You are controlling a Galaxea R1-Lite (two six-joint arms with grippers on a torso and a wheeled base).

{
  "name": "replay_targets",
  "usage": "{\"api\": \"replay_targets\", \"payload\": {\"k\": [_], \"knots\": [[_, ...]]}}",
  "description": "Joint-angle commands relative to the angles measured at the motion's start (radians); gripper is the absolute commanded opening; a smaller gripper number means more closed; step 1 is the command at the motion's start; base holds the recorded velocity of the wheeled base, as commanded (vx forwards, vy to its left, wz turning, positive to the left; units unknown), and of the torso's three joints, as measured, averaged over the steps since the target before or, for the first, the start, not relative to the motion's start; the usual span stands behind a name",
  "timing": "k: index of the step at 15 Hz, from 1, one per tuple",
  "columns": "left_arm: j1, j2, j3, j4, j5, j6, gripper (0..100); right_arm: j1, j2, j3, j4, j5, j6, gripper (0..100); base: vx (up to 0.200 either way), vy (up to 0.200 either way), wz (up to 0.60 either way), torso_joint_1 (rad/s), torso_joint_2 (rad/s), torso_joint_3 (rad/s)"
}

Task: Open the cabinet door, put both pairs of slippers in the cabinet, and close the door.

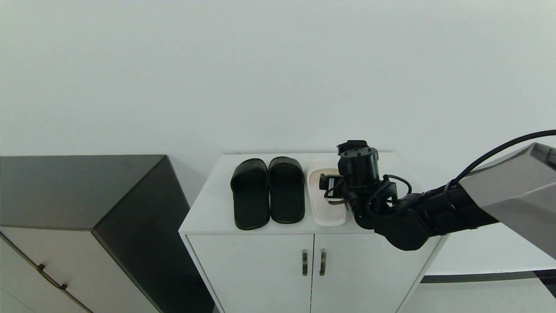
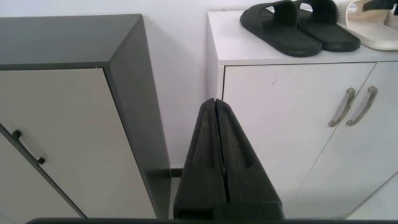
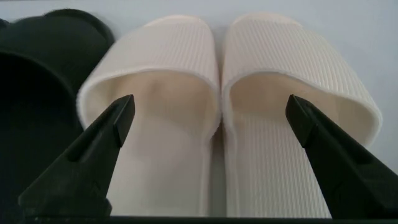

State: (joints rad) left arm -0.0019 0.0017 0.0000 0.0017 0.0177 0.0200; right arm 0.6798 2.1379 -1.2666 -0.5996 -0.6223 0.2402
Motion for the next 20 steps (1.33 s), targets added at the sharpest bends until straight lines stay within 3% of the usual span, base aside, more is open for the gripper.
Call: {"api": "replay_targets", "payload": {"k": [1, 7, 8, 15, 20], "knots": [[0.0, 0.0, 0.0, 0.0, 0.001, 0.0, 0, -0.02, 0.048, -0.043, 0.0, 0.003, -0.012, 100, 0.0, 0.0, 0.0, 0.0, 0.0, 0.0], [-0.001, 0.0, 0.0, 0.0, 0.001, 0.0, 0, -0.071, 0.154, -0.191, -0.002, 0.012, -0.055, 100, 0.0, 0.0, 0.0, 0.0, 0.0, 0.0], [-0.001, 0.0, 0.0, 0.0, 0.001, 0.0, 0, -0.075, 0.162, -0.206, 0.0, 0.012, -0.059, 0, 0.0, 0.0, 0.0, 0.0, 0.0, 0.0], [0.0, 0.0, 0.0, 0.0, 0.001, -0.002, 0, -0.074, 0.112, -0.169, -0.002, 0.004, -0.067, 0, 0.0, 0.0, 0.0, 0.0, 0.0, 0.0], [-0.001, 0.0, 0.0, -0.002, 0.002, -0.002, 0, -0.022, -0.127, 0.076, -0.006, 0.055, -0.078, 0, 0.0, 0.0, 0.0, 0.0, 0.0, 0.0]]}}
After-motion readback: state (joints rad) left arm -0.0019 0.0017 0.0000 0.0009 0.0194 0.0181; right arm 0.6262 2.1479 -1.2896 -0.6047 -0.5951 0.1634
